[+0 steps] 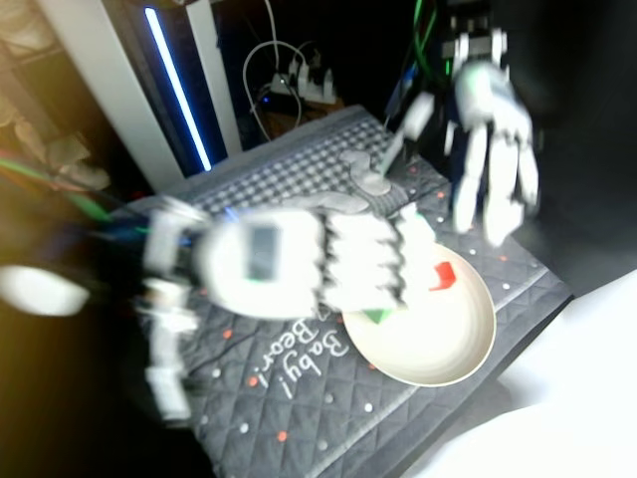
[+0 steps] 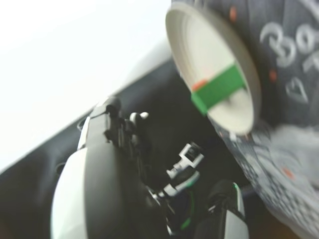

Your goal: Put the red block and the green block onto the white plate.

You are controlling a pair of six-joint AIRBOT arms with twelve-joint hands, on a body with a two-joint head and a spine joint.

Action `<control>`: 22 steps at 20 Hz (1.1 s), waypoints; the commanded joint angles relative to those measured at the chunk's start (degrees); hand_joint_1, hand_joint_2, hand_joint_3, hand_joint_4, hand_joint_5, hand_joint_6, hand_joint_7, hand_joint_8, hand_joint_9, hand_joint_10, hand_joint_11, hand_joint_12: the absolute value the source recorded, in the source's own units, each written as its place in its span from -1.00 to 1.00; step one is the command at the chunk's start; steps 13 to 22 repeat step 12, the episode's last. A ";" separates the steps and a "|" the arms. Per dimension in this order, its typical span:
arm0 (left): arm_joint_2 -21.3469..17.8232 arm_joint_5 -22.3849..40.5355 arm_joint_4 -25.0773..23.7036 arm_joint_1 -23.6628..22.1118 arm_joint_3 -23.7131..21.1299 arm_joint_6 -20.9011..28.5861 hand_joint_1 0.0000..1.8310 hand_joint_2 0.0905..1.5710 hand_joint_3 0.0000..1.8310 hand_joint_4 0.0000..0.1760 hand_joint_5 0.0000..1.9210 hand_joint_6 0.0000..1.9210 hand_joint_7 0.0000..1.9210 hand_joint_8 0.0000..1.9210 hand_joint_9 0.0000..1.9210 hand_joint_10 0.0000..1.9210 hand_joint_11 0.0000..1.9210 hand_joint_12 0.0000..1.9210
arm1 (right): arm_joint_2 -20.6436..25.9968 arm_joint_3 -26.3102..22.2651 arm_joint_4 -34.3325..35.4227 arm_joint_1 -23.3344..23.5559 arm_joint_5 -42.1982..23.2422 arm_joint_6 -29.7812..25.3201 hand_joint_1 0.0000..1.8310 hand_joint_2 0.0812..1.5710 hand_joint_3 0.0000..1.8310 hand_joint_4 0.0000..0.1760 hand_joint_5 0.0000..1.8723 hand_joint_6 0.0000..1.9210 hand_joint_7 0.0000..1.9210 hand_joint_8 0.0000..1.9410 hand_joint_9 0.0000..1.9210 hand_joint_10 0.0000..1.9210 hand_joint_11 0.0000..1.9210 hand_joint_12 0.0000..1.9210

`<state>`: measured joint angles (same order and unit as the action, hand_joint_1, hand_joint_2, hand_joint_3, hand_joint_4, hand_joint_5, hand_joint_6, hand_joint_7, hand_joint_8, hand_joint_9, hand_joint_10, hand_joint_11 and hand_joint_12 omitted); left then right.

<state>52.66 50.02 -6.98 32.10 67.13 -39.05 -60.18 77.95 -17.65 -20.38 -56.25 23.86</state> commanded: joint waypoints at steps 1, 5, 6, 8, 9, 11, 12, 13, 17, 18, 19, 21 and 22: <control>-1.87 12.96 3.26 2.66 -1.84 -0.41 -0.04 0.05 -1.00 0.23 -0.83 -1.00 -0.85 -1.00 -0.79 -1.00 -1.00 -0.05 | 2.62 -2.06 2.56 -3.19 -9.85 0.02 -0.28 0.05 -1.00 0.72 -1.00 -1.00 -0.96 -1.00 -0.95 -1.00 -1.00 -0.54; -7.45 29.24 11.55 17.99 -10.56 -2.56 -0.16 -0.01 -1.00 0.15 -0.90 -1.00 -0.89 -1.00 -0.84 -1.00 -1.00 -0.13 | 7.99 -9.16 16.54 -23.80 -27.92 0.02 -0.12 -0.05 -1.00 1.00 -1.00 -1.00 -0.94 -0.98 -0.96 -0.99 -1.00 -1.00; -7.72 32.62 13.38 21.43 -11.68 -2.56 -0.16 -0.01 -1.00 0.15 -0.90 -1.00 -0.89 -1.00 -0.84 -1.00 -1.00 -0.13 | 8.14 -10.32 19.39 -27.69 -31.36 0.02 -0.12 -0.05 -1.00 1.00 -1.00 -1.00 -0.94 -0.98 -0.96 -0.99 -1.00 -1.00; -7.73 38.88 17.10 26.85 -13.46 -2.56 -0.20 -0.02 -1.00 0.32 -0.91 -1.00 -0.89 -1.00 -0.83 -1.00 -1.00 0.08 | 7.91 -12.27 24.50 -34.20 -37.14 0.02 -0.23 -0.08 -1.00 1.00 -1.00 -1.00 -0.91 -0.99 -0.93 -0.99 -1.00 -1.00; -7.70 40.67 18.22 28.34 -14.06 -2.56 -0.27 0.03 -0.99 0.65 -0.91 -1.00 -0.89 -1.00 -0.82 -1.00 -1.00 0.04 | 7.87 -13.06 26.07 -36.55 -38.94 0.02 -0.25 -0.14 -1.00 1.00 -1.00 -1.00 -0.90 -0.99 -0.92 -0.99 -1.00 -1.00; -7.66 44.37 19.95 30.95 -15.30 -2.56 -0.29 0.07 -0.98 0.56 -0.92 -1.00 -0.89 -1.00 -0.82 -1.00 -1.00 0.04 | 7.78 -14.55 28.86 -39.96 -42.58 0.02 -0.25 -0.11 -1.00 1.00 -1.00 -1.00 -0.91 -0.99 -0.93 -0.99 -1.00 -1.00; -7.52 46.19 20.89 31.94 -15.62 -2.56 -0.41 0.30 -0.98 0.17 -1.00 -1.00 -0.97 -1.00 -0.90 -1.00 -1.00 -0.28 | 7.71 -14.81 29.25 -40.67 -43.29 0.02 -0.25 0.02 -0.97 1.00 -1.00 -1.00 -0.98 -1.00 -1.00 -1.00 -1.00 -1.00; -7.52 46.19 20.89 31.94 -15.62 -2.56 -0.41 0.30 -0.98 0.17 -1.00 -1.00 -0.97 -1.00 -0.90 -1.00 -1.00 -0.28 | 7.71 -14.81 29.25 -40.67 -43.29 0.02 -0.25 0.02 -0.97 1.00 -1.00 -1.00 -0.98 -1.00 -1.00 -1.00 -1.00 -1.00; -7.52 46.19 20.89 31.94 -15.62 -2.56 -0.41 0.30 -0.98 0.17 -1.00 -1.00 -0.97 -1.00 -0.90 -1.00 -1.00 -0.28 | 7.71 -14.81 29.25 -40.67 -43.29 0.02 -0.25 0.02 -0.97 1.00 -1.00 -1.00 -0.98 -1.00 -1.00 -1.00 -1.00 -1.00; -7.52 46.19 20.89 31.94 -15.62 -2.56 -0.41 0.30 -0.98 0.17 -1.00 -1.00 -0.97 -1.00 -0.90 -1.00 -1.00 -0.28 | 7.71 -14.81 29.25 -40.67 -43.29 0.02 -0.25 0.02 -0.97 1.00 -1.00 -1.00 -0.98 -1.00 -1.00 -1.00 -1.00 -1.00; -7.52 46.19 20.89 31.94 -15.62 -2.56 -0.41 0.30 -0.98 0.17 -1.00 -1.00 -0.97 -1.00 -0.90 -1.00 -1.00 -0.28 | 7.71 -14.81 29.25 -40.67 -43.29 0.02 -0.25 0.02 -0.97 1.00 -1.00 -1.00 -0.98 -1.00 -1.00 -1.00 -1.00 -1.00; -7.52 46.19 20.89 31.94 -15.62 -2.56 -0.41 0.30 -0.98 0.17 -1.00 -1.00 -0.97 -1.00 -0.90 -1.00 -1.00 -0.28 | 7.71 -14.81 29.25 -40.67 -43.29 0.02 -0.25 0.02 -0.97 1.00 -1.00 -1.00 -0.98 -1.00 -1.00 -1.00 -1.00 -1.00; -7.52 46.19 20.89 31.94 -15.62 -2.56 -0.41 0.30 -0.98 0.17 -1.00 -1.00 -0.97 -1.00 -0.90 -1.00 -1.00 -0.28 | 7.71 -14.81 29.25 -40.67 -43.29 0.02 -0.25 0.02 -0.97 1.00 -1.00 -1.00 -0.98 -1.00 -1.00 -1.00 -1.00 -1.00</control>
